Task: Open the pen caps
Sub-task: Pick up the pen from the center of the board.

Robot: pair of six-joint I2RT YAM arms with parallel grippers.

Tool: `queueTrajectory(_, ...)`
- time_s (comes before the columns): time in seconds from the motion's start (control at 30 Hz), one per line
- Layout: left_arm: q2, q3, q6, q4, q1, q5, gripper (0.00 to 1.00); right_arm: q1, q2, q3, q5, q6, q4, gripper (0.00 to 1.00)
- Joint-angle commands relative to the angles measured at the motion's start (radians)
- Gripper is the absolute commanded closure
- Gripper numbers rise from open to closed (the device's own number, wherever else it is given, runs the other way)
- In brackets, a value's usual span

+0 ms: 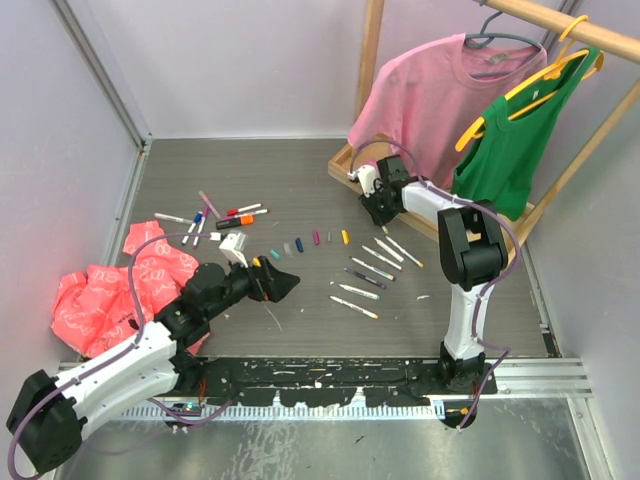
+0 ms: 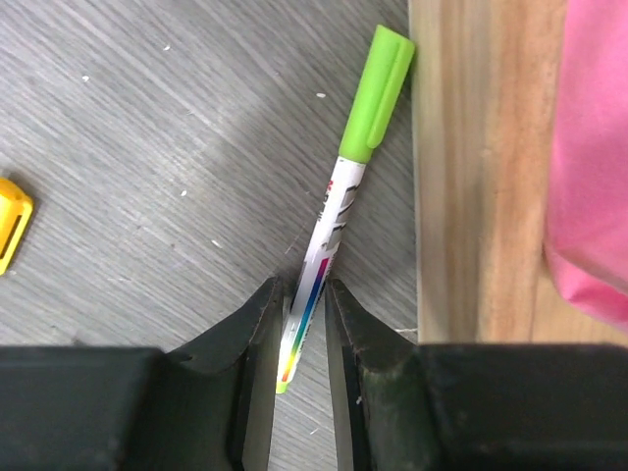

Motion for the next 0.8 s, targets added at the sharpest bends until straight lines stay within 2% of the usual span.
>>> queueTrajectory(0.0, 0.008, 0.001, -0.020, 0.101, 0.004, 0.015, 0.05, 0.006, 0.016, 0.043, -0.059, 0.028, -0.084, 0.70)
queueTrajectory(0.27, 0.049, -0.011, -0.070, 0.207, 0.003, 0.059, 0.01, 0.006, 0.096, 0.100, -0.062, 0.057, -0.152, 0.69)
queueTrajectory(0.33, 0.068, -0.008, -0.082, 0.245, 0.003, 0.070, 0.01, 0.005, 0.103, 0.102, -0.068, 0.062, -0.157, 0.75)
queueTrajectory(0.47, 0.119, 0.013, -0.103, 0.307, 0.005, 0.096, 0.02, 0.005, 0.100, 0.107, -0.085, 0.073, -0.159, 0.94)
queueTrajectory(0.53, 0.154, 0.032, -0.113, 0.337, 0.004, 0.112, 0.02, 0.004, 0.074, 0.103, -0.105, 0.082, -0.150, 0.99)
queueTrajectory(0.77, 0.306, 0.060, -0.172, 0.527, 0.006, 0.183, 0.02, -0.007, -0.061, 0.052, -0.294, 0.122, -0.090, 0.99)
